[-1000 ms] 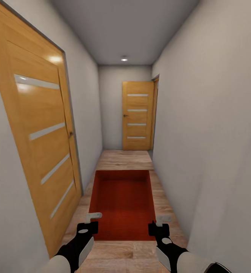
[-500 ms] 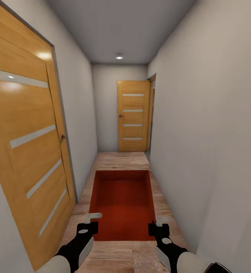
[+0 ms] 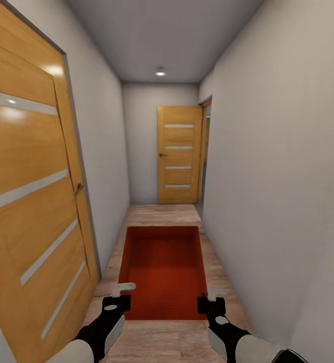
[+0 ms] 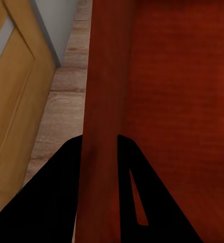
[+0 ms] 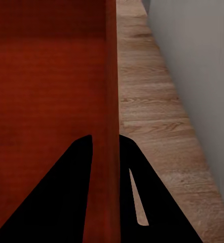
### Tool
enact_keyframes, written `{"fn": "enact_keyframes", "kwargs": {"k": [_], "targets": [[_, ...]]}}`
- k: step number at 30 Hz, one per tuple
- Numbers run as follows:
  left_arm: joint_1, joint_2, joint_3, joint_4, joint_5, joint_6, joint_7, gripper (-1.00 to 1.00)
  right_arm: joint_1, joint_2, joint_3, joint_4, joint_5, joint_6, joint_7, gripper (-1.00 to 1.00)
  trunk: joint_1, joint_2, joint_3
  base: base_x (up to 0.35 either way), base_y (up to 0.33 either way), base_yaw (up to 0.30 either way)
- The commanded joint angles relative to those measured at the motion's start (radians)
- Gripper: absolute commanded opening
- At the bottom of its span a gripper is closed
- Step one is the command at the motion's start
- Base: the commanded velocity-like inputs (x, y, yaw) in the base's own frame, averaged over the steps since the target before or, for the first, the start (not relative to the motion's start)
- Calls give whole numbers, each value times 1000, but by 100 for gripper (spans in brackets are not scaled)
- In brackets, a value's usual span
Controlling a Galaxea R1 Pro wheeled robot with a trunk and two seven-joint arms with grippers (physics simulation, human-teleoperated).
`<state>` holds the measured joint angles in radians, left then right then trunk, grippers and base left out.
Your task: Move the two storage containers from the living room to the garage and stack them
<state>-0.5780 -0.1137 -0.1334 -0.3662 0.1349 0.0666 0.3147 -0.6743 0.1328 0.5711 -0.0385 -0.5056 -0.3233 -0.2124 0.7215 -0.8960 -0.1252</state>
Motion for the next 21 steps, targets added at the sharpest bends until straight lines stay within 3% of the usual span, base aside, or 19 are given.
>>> {"fn": "enact_keyframes", "kwargs": {"k": [1, 21], "targets": [[-1, 36, -2, -1, 101, 6, 6, -100, -1, -12, -44, -6, 29, 0, 2, -100, 1, -1, -1, 326, 72, 0], [-1, 34, -2, 0, 101, 5, 6, -100, -1, -13, -45, -6, 29, 0, 2, -100, 1, -1, -1, 326, 64, 0]]}}
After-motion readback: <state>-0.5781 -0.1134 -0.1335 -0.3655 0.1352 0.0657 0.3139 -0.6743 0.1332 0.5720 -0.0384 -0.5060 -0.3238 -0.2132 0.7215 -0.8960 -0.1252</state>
